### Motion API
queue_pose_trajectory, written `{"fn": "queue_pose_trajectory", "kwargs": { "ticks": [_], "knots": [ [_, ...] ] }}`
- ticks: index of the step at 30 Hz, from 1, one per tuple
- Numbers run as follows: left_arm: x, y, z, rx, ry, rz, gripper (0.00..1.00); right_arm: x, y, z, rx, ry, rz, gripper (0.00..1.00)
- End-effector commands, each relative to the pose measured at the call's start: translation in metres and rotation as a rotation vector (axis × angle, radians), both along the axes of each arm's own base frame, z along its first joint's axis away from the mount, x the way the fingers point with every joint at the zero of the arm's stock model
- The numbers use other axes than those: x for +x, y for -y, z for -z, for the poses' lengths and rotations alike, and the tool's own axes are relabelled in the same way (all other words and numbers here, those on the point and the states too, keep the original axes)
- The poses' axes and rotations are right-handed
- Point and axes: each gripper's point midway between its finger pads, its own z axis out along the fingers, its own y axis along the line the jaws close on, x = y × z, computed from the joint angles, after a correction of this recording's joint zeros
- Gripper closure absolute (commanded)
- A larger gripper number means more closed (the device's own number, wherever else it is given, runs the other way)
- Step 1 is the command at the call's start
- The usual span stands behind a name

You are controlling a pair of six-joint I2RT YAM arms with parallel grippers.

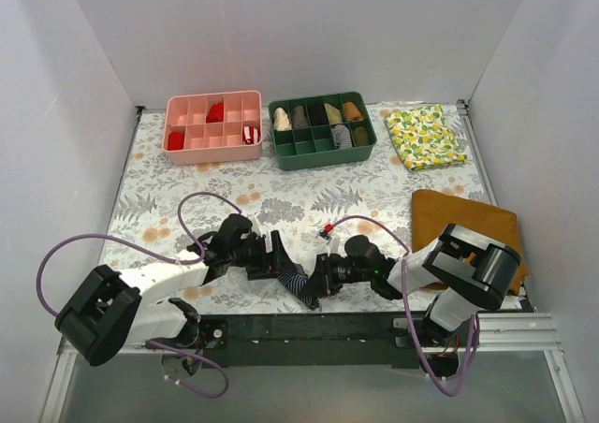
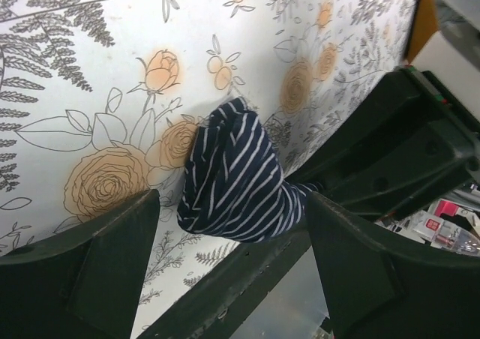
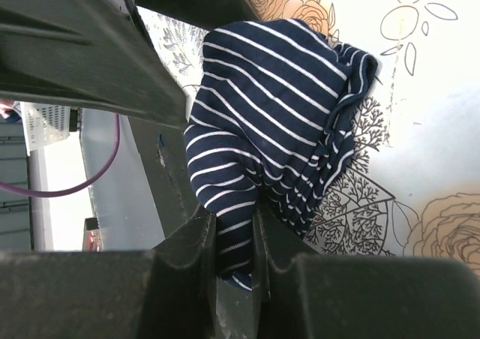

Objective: Roll the underwear

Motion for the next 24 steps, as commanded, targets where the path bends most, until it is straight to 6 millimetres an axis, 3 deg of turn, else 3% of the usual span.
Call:
{"fn": "queue_pose_trajectory", "kwargs": {
  "ticks": [1,11,15,20,24],
  "knots": [
    [0.001,0.008,0.006,0.015,-0.047,0.008,0.22,-0.037,0.070,0.082,-0.410,-0.169,-0.004,0.99],
    [-0.001,0.010,0.024,0.132,-0.126,0.027,0.26,-0.024,0.072,0.084,-0.476,-0.105,0.002,0.99],
    [0.000,0.003,0.027,0.178,-0.136,0.000,0.41,-0.020,0.074,0.084,-0.495,-0.081,0.019,0.99],
    [-0.002,-0.002,0.028,0.200,-0.140,-0.013,0.47,-0.017,0.081,0.083,-0.531,-0.051,0.036,0.99],
    [-0.004,0.000,0.032,0.209,-0.163,0.008,0.59,-0.012,0.084,0.083,-0.572,-0.014,0.046,0.99]
  ]
}}
